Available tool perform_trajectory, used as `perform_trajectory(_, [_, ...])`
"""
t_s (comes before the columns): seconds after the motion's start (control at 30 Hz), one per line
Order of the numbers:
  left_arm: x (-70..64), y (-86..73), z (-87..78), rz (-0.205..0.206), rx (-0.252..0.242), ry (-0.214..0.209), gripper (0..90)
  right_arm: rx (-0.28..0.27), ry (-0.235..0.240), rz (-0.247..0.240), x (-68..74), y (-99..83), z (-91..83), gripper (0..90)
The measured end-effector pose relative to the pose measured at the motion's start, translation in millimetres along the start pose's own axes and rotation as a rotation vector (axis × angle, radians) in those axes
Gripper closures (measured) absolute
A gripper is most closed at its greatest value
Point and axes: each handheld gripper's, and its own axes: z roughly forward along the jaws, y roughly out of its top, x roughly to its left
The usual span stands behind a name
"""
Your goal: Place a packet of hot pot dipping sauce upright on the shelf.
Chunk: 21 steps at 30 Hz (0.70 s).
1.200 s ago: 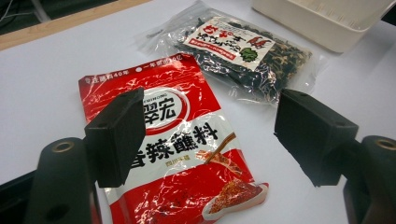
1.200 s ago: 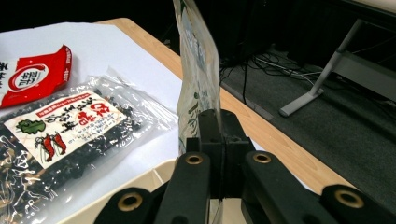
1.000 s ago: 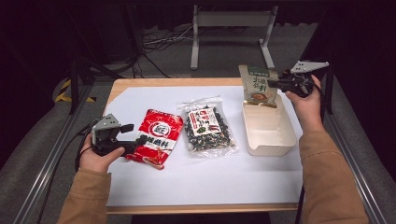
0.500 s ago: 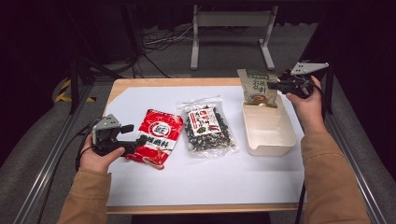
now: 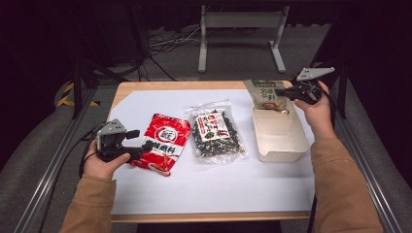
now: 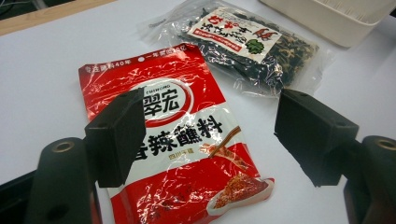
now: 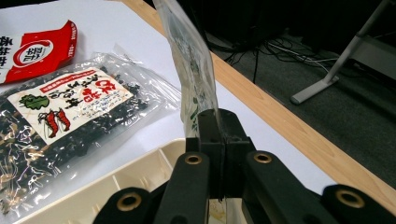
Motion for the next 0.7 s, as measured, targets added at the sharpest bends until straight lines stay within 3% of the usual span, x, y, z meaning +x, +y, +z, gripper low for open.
perform_trajectory(0.1, [0.5,-0.5,0.4,-0.003,0.0,0.0,25.4,0.005,-0.008,0.014,-0.4,-2.9,3.4,89.5])
perform_trajectory(0.2, [1.5,-0.9,1.1,0.002,0.002,0.0,25.4,0.051,-0.024,0.005,0.0,-5.9,8.6,88.4])
perform_trajectory(0.4, [1.2,-1.2,1.8,-0.005,0.003,-0.002,25.4,0.035,-0.037,0.024,-1.1,-10.9,9.8,88.5])
perform_trajectory(0.7, [2.4,-2.0,1.9,-0.005,0.006,-0.004,25.2,0.081,-0.068,0.039,-1.4,-14.8,8.5,88.8])
